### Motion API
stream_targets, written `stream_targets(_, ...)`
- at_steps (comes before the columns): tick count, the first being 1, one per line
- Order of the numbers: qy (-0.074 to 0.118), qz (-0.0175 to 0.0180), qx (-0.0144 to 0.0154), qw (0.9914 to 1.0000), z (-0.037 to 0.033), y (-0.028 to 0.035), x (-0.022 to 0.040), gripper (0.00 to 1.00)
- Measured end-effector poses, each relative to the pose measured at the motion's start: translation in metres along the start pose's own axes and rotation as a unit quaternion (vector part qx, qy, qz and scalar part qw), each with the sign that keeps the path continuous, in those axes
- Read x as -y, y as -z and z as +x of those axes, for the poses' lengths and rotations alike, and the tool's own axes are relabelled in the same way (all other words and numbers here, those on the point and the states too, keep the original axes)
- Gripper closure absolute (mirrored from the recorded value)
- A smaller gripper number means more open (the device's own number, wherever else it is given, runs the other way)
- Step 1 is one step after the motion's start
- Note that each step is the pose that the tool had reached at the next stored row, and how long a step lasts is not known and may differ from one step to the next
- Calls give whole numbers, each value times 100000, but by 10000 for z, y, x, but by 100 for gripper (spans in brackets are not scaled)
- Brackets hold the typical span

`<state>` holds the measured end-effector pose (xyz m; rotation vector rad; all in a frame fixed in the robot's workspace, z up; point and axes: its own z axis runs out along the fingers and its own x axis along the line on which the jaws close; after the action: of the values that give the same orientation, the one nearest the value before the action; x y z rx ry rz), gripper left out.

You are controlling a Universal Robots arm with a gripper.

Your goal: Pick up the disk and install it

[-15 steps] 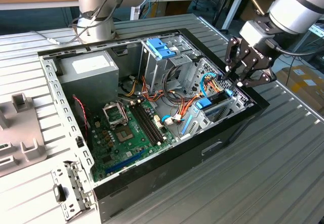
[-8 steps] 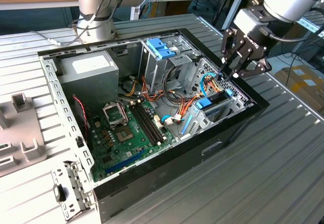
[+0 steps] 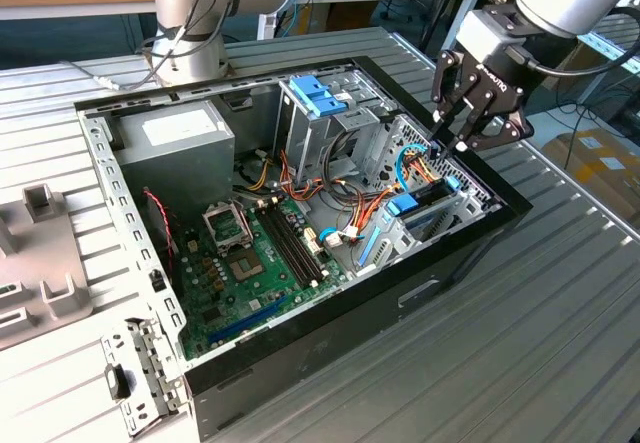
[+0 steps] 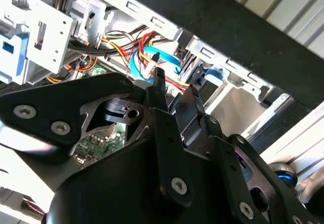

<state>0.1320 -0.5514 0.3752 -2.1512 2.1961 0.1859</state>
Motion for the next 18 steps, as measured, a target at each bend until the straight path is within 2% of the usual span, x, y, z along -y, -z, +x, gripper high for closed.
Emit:
stream_targets(2,2,-4,2,100000,1,-7,-11,64)
stream_targets(4,4,-3,-10,100000,2,-17,-47,64)
stream_targets(11,21,-15,9,100000,15,-56,-92,64)
stream_targets(18,33,-17,-2,100000,17,-59,-97,65)
